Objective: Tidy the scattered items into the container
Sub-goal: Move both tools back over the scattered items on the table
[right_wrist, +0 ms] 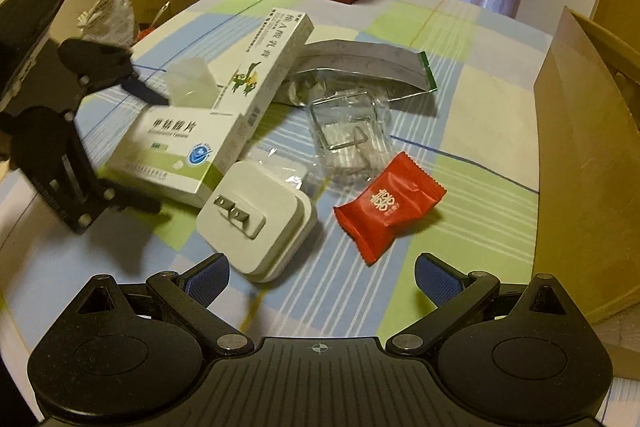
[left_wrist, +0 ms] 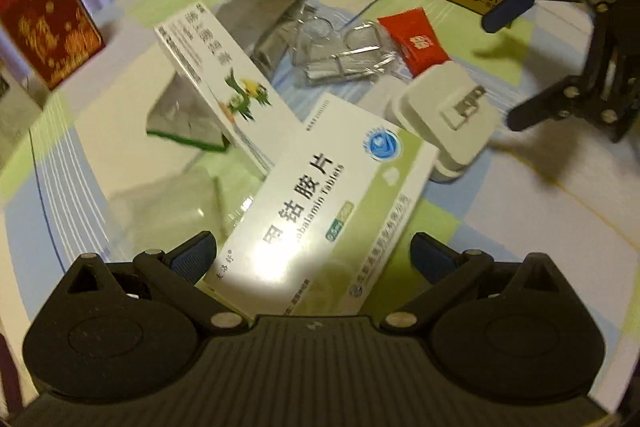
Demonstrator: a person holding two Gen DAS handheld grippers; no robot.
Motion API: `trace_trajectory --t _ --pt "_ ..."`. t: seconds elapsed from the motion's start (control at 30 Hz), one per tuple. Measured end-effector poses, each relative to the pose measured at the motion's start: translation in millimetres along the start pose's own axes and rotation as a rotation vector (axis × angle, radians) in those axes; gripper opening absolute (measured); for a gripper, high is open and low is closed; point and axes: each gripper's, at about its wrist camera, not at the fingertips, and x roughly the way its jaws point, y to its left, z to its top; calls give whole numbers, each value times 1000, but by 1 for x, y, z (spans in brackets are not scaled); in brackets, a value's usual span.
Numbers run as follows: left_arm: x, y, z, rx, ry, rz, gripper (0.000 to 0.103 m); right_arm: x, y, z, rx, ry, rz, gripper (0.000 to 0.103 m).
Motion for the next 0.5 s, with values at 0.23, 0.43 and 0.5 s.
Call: trace_trajectory --t 0.23,0.43,0.5 --pt "-21 -29 -12 -79 38 -35 98 -3 3 1 -15 -17 5 103" --pt "-27 -52 -15 -32 21 61 93 -2 20 -1 -182 -37 20 103" --pt "-25 -59 -17 2 22 110 88 0 26 -2 -265 -42 17 103"
